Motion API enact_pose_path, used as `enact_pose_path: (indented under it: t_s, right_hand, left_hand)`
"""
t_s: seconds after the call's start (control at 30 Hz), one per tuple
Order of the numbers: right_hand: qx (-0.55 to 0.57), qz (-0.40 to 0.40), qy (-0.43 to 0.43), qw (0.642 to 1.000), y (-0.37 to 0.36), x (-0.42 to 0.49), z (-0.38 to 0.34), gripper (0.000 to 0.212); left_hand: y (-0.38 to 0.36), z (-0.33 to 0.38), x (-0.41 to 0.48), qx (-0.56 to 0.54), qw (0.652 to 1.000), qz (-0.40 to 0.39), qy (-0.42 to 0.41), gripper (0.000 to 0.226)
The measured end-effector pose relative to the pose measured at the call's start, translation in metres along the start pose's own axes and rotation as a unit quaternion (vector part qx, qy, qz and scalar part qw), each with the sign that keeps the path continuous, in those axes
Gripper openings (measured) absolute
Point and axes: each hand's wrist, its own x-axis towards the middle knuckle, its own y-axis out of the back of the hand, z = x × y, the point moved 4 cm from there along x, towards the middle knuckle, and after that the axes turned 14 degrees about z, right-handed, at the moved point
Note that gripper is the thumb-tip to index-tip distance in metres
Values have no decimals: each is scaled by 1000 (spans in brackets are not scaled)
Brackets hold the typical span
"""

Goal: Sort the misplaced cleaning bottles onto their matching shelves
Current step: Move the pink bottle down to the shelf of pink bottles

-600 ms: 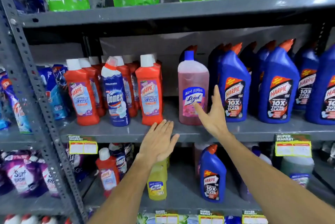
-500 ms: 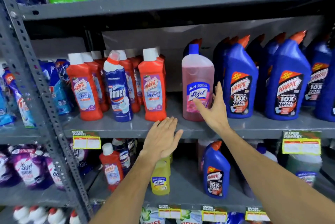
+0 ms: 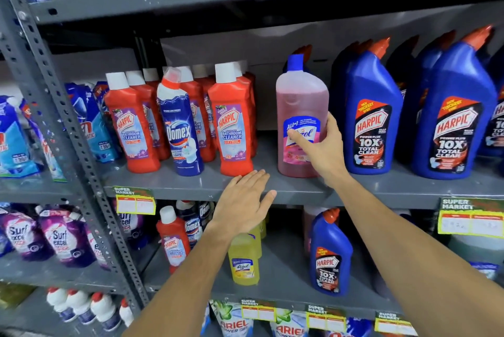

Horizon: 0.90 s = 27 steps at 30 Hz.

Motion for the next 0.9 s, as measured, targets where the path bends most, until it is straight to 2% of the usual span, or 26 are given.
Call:
enact_pose_path:
  t_s: [0.13,0.3,0.47,0.63,0.8,0.9]
  right_hand:
    - [-26,-6,-6,1000,5,2,-11,83]
    - [-55,18,27,998,12,-11,-33,77]
    - [-59,36,46,997,20,-28,-57,76]
    - [-55,52,59,995,28,-51,-81,81]
    - [-54,49,69,995,43,-85,-92,83]
    - [-55,61,62,995,51,-107,-88,85]
  left_hand:
    - [2,1,-1,-3,1000,-5,3,59]
    - [2,0,0,-8,1000,-3,-2,59]
    - [1,0,1,-11,1000,8,-14,60]
    - [0,-3,5,-34,999,-20,-16,60]
    - [10,0,-36,-33,994,68,-82,65]
    - [-1,-3,-71,-15,991,87,-105,65]
